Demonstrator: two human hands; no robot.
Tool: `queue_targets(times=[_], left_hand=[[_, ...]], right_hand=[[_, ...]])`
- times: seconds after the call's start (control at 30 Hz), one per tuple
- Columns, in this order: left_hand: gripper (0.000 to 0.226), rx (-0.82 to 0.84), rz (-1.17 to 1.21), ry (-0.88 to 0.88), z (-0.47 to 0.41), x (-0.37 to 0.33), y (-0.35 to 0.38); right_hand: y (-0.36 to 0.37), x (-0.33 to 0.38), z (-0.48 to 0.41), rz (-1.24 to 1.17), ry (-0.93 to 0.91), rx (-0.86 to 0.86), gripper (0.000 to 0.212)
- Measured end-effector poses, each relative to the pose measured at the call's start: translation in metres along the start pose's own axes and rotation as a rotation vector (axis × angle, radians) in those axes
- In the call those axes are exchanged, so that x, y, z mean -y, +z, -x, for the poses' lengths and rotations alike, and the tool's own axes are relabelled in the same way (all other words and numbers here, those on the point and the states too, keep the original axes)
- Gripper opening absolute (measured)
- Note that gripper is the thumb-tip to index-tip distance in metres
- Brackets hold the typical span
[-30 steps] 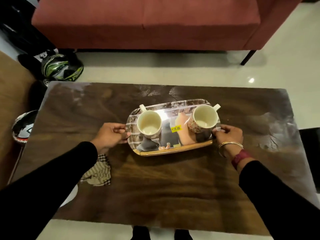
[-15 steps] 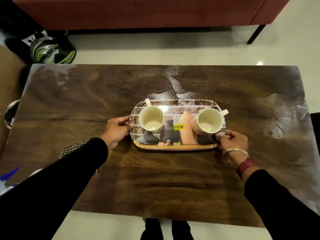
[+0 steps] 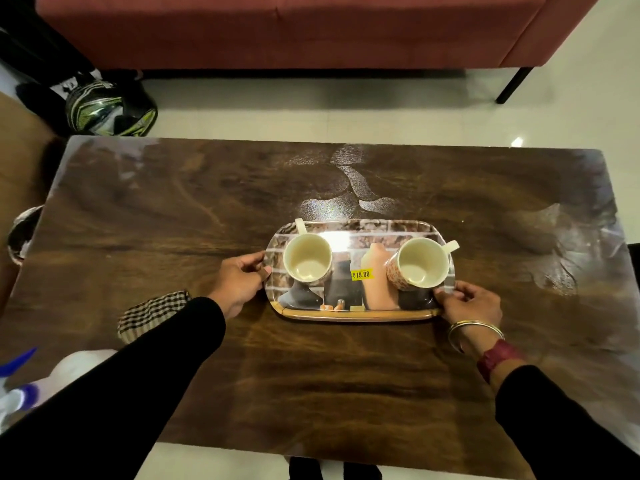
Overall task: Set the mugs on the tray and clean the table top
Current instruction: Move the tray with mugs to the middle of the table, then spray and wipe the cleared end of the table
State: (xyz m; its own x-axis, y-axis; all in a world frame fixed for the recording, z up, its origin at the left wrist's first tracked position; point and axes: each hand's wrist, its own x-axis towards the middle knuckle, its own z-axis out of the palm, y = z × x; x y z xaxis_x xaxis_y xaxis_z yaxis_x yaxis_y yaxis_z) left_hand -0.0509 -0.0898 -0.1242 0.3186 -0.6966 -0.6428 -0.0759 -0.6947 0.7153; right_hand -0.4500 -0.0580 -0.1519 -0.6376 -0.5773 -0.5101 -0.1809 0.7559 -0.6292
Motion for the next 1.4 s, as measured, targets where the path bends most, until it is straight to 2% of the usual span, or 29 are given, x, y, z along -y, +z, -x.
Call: queue_targets(times=[0.1, 0.17, 0.23, 0.37, 0.47, 0.57, 0.63, 0.7, 0.77, 0.93, 1.07, 1.2, 1.3, 1.37, 1.4], left_hand=[[0.042, 0.001, -0.008, 0.019, 0.0, 0.004, 0.001], [0.039, -0.015, -0.054, 0.041, 0.004, 0.003, 0.001], [0.036, -0.092, -0.148, 0.086, 0.01, 0.0, 0.002], [0.031, -0.354, -0.31, 0.308, 0.035, 0.0, 0.001], [0.032, -0.331, -0.226, 0.401, 0.071, 0.017, -0.003], [0.033, -0.307, -0.165, 0.441, 0.109, 0.048, -0.001], [0.035, -0.29, -0.137, 0.423, 0.129, 0.067, -0.003], [0.036, -0.305, -0.095, 0.402, 0.138, 0.082, -0.012], [0.036, -0.356, -0.061, 0.386, 0.139, 0.091, -0.026], [0.029, -0.491, -0.034, 0.462, 0.139, 0.094, -0.077], [0.008, -0.602, -0.068, 0.536, 0.154, 0.113, -0.11], [0.062, -0.796, -0.114, 0.482, 0.179, 0.155, -0.161], [0.064, -0.908, -0.161, 0.444, 0.18, 0.167, -0.22], [0.074, -0.863, -0.059, 0.427, 0.169, 0.162, -0.261], [0.094, -0.761, -0.002, 0.413, 0.158, 0.158, -0.28]], right_hand=[[-0.003, 0.006, 0.004, 0.016, -0.02, -0.01, 0.038], [-0.007, 0.012, 0.01, 0.076, -0.055, -0.005, 0.034], [-0.013, 0.016, 0.019, 0.134, -0.094, -0.015, 0.034], [-0.02, 0.006, 0.052, 0.112, -0.155, -0.151, 0.033], [-0.012, -0.024, 0.094, 0.085, -0.293, -0.184, 0.022], [0.007, -0.052, 0.142, 0.173, -0.478, -0.052, 0.023], [0.024, -0.065, 0.175, 0.195, -0.672, 0.154, 0.026], [0.044, -0.066, 0.2, 0.224, -0.764, 0.385, 0.029], [0.066, -0.058, 0.218, 0.272, -0.855, 0.537, 0.028], [0.136, -0.02, 0.257, 0.276, -1.025, 0.627, 0.02], [0.194, 0.01, 0.283, 0.293, -1.101, 0.656, 0.018], [0.249, 0.028, 0.319, 0.348, -1.211, 0.744, 0.028], [0.287, 0.042, 0.334, 0.446, -1.335, 0.762, 0.044], [0.307, 0.048, 0.338, 0.539, -1.399, 0.775, 0.059], [0.316, 0.049, 0.339, 0.589, -1.434, 0.77, 0.065]])
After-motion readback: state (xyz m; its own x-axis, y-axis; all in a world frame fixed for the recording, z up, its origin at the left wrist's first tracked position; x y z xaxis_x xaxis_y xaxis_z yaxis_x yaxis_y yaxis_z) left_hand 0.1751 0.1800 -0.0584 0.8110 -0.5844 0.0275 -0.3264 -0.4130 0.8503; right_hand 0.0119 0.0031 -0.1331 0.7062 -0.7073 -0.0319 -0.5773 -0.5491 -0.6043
